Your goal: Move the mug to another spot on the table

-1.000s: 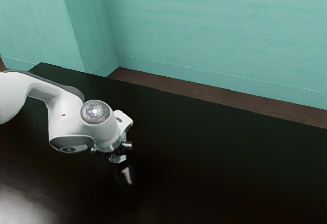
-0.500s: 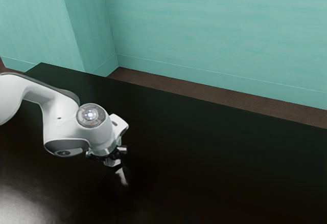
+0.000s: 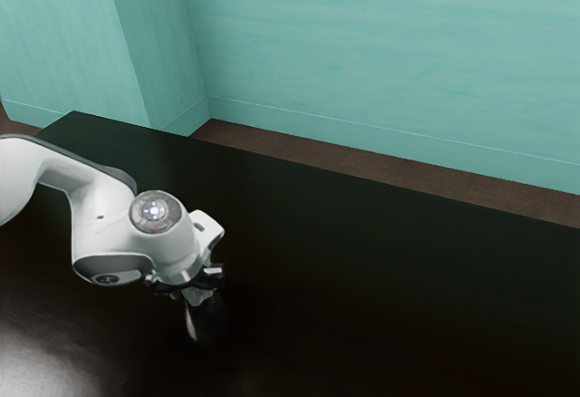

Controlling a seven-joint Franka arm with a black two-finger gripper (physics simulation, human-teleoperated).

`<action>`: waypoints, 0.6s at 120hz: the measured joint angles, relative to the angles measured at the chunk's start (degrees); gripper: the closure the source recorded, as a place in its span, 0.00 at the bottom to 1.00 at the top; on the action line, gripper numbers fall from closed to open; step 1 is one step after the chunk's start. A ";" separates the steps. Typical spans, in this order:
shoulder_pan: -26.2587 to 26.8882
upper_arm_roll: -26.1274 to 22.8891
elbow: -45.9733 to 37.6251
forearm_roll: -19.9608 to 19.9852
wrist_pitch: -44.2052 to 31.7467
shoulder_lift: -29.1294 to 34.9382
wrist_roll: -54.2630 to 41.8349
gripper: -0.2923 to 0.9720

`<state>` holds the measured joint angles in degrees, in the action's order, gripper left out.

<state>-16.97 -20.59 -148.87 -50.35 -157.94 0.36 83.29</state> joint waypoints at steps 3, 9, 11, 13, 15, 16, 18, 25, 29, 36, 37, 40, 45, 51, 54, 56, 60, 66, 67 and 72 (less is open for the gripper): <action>-0.08 -0.07 -0.14 0.01 -0.03 0.02 -0.03 0.38; -0.30 -0.28 -0.38 0.03 -0.08 0.05 -0.09 0.35; -0.51 -0.49 -0.44 0.04 -0.09 0.07 -0.11 0.34; -0.71 -0.69 -0.51 0.06 -0.10 0.13 -0.13 0.33; -0.89 -0.88 -0.58 0.09 -0.11 0.20 -0.14 0.33; -0.97 -0.96 -0.62 0.10 -0.11 0.24 -0.15 0.32; -1.17 -1.17 -0.76 0.14 -0.11 0.40 -0.17 0.32; -1.60 -1.72 -1.29 0.34 -0.13 0.81 -0.23 0.30; -1.71 -2.00 -1.64 0.44 -0.13 1.03 -0.27 0.29; -1.65 -2.56 -2.22 0.57 -0.15 1.59 -0.32 0.27; -1.61 -2.66 -2.27 0.58 -0.15 1.63 -0.33 0.27; -1.38 -2.89 -2.39 0.62 -0.16 1.74 -0.35 0.27; -1.04 -3.52 -2.49 0.69 -0.18 1.83 -0.38 0.26; -0.54 -4.42 -2.55 0.99 -0.19 1.87 -0.41 0.25; -0.11 -4.71 -2.56 1.16 -0.20 1.88 -0.43 0.25; 0.09 -4.97 -2.57 1.26 -0.20 1.89 -0.44 0.25; 0.31 -5.66 -2.53 1.68 -0.21 1.85 -0.46 0.25; 0.77 -6.50 -2.42 2.52 -0.22 1.83 -0.48 0.24; 0.85 -6.62 -2.38 2.64 -0.22 1.82 -0.48 0.24; 1.18 -7.22 -2.13 3.34 -0.23 1.82 -0.51 0.24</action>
<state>-15.79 -27.82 -151.00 -47.00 -158.17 2.18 82.78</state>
